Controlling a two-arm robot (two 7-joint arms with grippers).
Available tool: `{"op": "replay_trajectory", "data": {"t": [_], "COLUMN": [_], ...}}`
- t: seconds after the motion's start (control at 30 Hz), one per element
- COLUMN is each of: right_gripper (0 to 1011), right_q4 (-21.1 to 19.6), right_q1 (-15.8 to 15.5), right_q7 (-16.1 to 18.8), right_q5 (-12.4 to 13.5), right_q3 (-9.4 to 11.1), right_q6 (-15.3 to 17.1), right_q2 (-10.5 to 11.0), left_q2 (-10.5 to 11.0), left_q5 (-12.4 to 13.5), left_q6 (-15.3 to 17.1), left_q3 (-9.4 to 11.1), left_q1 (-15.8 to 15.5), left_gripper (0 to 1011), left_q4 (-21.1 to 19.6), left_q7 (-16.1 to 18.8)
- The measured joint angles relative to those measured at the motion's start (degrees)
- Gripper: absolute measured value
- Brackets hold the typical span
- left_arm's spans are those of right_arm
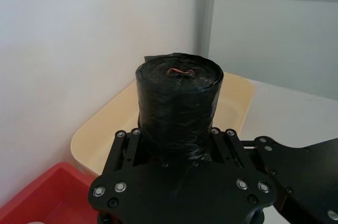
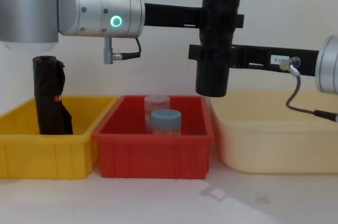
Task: Pick up the garbage bag with the one hand and transfer it to the other hand.
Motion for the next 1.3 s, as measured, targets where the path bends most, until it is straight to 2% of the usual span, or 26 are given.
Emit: {"op": "replay_trajectory", "data": {"t": [0.5, 0.87, 1.3], "right_gripper": [1000, 1000, 1000], "right_q4": [1.1, 2.2, 3.4], "right_q1": [0.4, 0.7, 0.4], "right_q7": [-0.5, -0.9, -2.0], "right_q5": [0.7, 0.7, 1.0], "right_q3": [-0.7, -1.2, -0.6], "right_q6": [-0.1, -0.5, -1.5], "right_q2": [0.0, 0.9, 1.7], "left_q2": [-0.6, -0.5, -0.2], "left_q5": [-1.5, -2.5, -3.9], "left_q6": [-1.8, -2.1, -1.7], "left_q3": [0.3, 0.5, 0.5], "left_q1": [0.2, 0.3, 0.4], "left_gripper": [508, 508, 508], "left_q4": [0.0, 0.0, 0.1], "left_q7": [-0.6, -1.0, -1.1]}}
